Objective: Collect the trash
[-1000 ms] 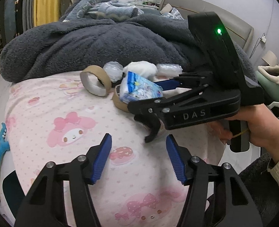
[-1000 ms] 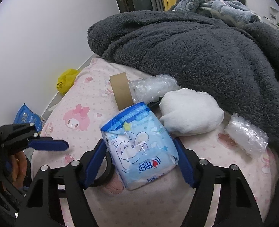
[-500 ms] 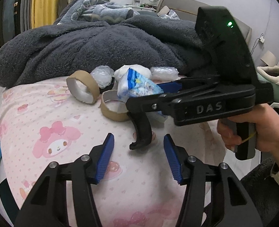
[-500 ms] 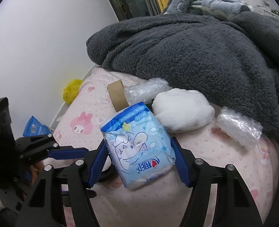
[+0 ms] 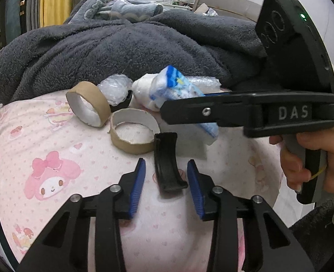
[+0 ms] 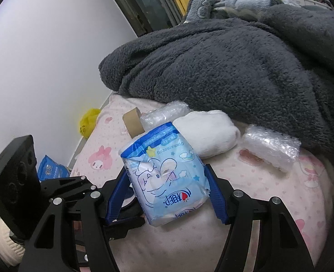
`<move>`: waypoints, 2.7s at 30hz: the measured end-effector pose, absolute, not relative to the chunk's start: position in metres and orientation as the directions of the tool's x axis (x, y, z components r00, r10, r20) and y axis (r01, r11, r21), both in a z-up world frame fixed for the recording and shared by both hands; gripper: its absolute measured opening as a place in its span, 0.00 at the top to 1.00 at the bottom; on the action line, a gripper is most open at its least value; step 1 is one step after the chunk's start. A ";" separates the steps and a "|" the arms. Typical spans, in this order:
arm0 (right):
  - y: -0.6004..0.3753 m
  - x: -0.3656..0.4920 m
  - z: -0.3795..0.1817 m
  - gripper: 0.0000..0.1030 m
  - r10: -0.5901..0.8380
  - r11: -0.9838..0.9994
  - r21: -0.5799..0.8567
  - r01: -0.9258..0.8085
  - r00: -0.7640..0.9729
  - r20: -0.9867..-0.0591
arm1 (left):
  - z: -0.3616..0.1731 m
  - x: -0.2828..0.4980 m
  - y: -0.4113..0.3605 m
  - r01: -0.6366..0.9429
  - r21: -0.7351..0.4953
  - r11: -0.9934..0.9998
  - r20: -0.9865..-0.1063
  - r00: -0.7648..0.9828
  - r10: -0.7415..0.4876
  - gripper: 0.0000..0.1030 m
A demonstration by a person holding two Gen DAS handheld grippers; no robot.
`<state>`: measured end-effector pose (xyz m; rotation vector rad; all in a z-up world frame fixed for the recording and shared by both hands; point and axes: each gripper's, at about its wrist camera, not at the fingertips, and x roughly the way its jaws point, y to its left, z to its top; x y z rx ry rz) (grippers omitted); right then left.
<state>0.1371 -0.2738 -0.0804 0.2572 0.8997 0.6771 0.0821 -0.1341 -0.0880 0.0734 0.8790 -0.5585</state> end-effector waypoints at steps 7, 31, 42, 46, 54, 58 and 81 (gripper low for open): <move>-0.277 0.137 -0.080 0.36 0.640 0.766 0.485 -0.421 0.440 -0.630 | -0.087 0.085 -0.136 0.477 -0.144 0.867 -0.761 0.506 -0.405 0.79; -0.218 0.138 -0.025 0.36 0.684 0.726 0.465 -0.506 0.463 -0.564 | -0.057 0.071 -0.050 0.306 -0.123 0.944 -0.736 0.610 -0.294 0.79; -0.182 0.139 -0.016 0.36 0.692 0.711 0.441 -0.547 0.436 -0.576 | -0.060 0.072 -0.005 0.192 -0.122 0.974 -0.747 0.628 -0.217 0.79; -0.170 0.139 -0.016 0.36 0.692 0.708 0.433 -0.557 0.424 -0.584 | -0.064 0.074 0.014 0.142 -0.137 0.980 -0.756 0.624 -0.196 0.79; -0.143 0.138 -0.013 0.36 0.696 0.695 0.417 -0.585 0.403 -0.594 | -0.072 0.073 0.052 0.061 -0.149 0.987 -0.770 0.618 -0.155 0.79; -0.128 0.137 -0.012 0.36 0.696 0.689 0.404 -0.602 0.393 -0.602 | -0.078 0.072 0.069 0.031 -0.153 0.988 -0.779 0.612 -0.140 0.79; -0.029 0.118 0.003 0.36 0.686 0.642 0.333 -0.690 0.325 -0.651 | -0.115 0.058 0.157 -0.083 -0.163 0.983 -0.828 0.553 -0.091 0.79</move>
